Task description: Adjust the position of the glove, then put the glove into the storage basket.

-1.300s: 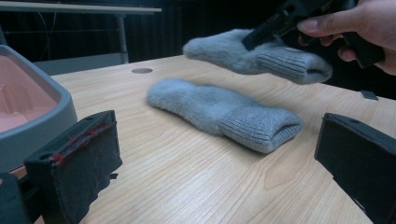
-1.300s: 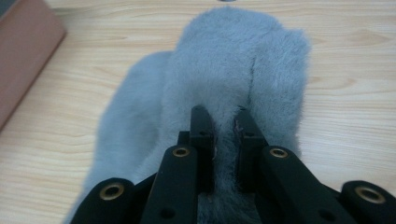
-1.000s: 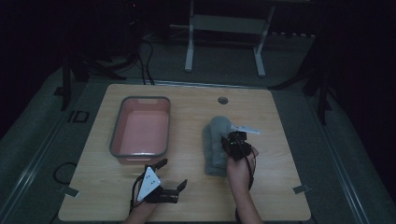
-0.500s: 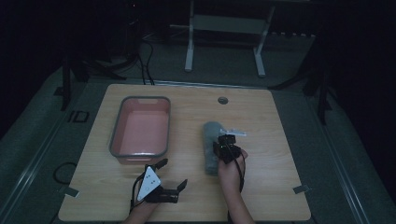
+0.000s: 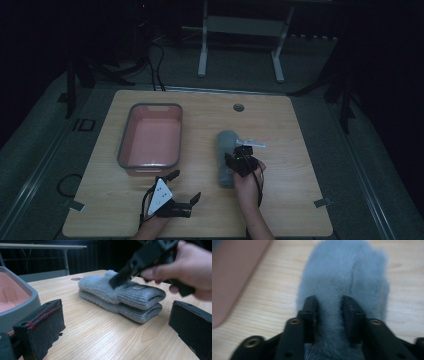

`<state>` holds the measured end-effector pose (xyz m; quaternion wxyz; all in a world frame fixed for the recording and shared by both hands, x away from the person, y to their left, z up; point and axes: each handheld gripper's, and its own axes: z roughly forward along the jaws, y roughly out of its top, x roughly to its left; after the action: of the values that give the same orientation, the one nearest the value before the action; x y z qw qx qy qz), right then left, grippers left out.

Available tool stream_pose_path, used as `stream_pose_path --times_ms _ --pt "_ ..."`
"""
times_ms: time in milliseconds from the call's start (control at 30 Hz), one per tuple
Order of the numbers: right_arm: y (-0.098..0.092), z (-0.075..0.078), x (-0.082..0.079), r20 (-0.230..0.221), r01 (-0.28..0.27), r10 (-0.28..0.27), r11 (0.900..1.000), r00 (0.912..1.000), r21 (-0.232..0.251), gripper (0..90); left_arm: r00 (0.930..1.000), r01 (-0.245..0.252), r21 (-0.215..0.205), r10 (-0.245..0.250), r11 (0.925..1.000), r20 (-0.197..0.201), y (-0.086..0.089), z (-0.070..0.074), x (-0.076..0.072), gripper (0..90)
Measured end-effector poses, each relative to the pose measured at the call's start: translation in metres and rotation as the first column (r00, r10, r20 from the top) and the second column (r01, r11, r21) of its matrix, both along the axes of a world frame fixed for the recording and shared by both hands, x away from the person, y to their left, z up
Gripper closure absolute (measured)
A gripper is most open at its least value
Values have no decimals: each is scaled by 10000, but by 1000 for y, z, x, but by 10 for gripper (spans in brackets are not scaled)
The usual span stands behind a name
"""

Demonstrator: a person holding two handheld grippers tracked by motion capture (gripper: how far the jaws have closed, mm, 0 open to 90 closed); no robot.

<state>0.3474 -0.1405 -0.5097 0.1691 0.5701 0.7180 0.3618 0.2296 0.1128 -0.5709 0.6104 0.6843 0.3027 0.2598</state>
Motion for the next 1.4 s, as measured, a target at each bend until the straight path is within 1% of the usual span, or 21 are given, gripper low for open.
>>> stream_pose_path --times_ms 100,167,200,267,333,400,467,533,633,700,833,933,1000,1033,1133,1200,1233,1267,1300,1333,1400 --pt "-9 16 -2 341 -316 308 9992 9989 242 508 9999 50 -33 -51 10000 -147 0 0 1 4" --pt "-19 24 1 269 -630 620 9974 9977 355 475 9998 55 33 -54 10000 -206 -1 1 2 4" --pt "-26 27 3 348 -799 781 9954 9963 533 459 9997 44 187 -39 9998 -241 -2 1 2 4" --pt "-41 31 7 368 -1011 998 9943 9943 351 369 9997 56 389 -46 9992 -249 -5 3 1 4" --pt "-52 30 10 246 -1257 1244 9899 9919 654 306 9998 60 506 -52 9987 -166 -8 7 2 4" --pt "-66 26 14 45 -1524 1527 9837 9883 958 234 9992 116 322 -104 9994 -375 -13 15 5 4" --pt "-77 21 16 -130 -2090 2126 9685 9770 1353 148 9982 223 200 -211 9996 -570 -17 20 9 4" --pt "-84 19 15 70 -2268 2285 9615 9735 1549 144 9971 389 181 -376 9991 -655 -24 26 15 4" --pt "-89 16 17 264 -2485 2471 9627 9686 1074 151 9938 486 237 -459 9985 -1015 -32 32 26 4" --pt "-92 14 20 336 -2649 2629 9603 9642 874 151 9861 611 125 -584 9981 -1558 -40 37 37 4" --pt "-93 15 22 363 -2797 2773 9526 9601 1195 146 9730 600 93 -564 9982 -2236 -55 47 59 4" --pt "-84 17 21 314 -2779 2762 9568 9606 857 118 9704 429 699 -250 9966 -2401 -68 54 75 4" --pt "-77 16 21 332 -2926 2911 9543 9561 607 133 9616 284 820 -48 9962 -2744 -74 57 86 31" --pt "-75 15 24 211 -2925 2917 9539 9563 675 171 9577 34 969 247 9953 -2868 -77 58 92 71" --pt "-72 9 30 123 -2743 2743 9579 9616 850 347 9461 -265 1480 726 9886 -3156 -86 57 107 139" --pt "-72 4 35 42 -2587 2601 9585 9656 1202 446 9255 -241 1621 833 9865 -3695 -90 54 117 150" --pt "-72 4 35 42 -2587 2601 9585 9656 1202 446 9255 -241 1621 833 9865 -3695 -90 54 117 158" --pt "-72 -2 37 38 -2506 2522 9595 9677 1283 515 9019 -231 1704 941 9851 -4216 -93 49 125 171" --pt "-71 -5 37 67 -2493 2504 9610 9681 1197 527 8952 -260 1902 1075 9814 -4325 -94 47 127 172" --pt "-71 -9 38 11 -2516 2536 9594 9673 1273 524 8923 -253 1945 1099 9806 -4379 -95 45 128 192" --pt "-69 -17 38 -245 -2536 2587 9588 9657 1277 483 8810 -151 2070 1109 9782 -4599 -96 40 130 209"
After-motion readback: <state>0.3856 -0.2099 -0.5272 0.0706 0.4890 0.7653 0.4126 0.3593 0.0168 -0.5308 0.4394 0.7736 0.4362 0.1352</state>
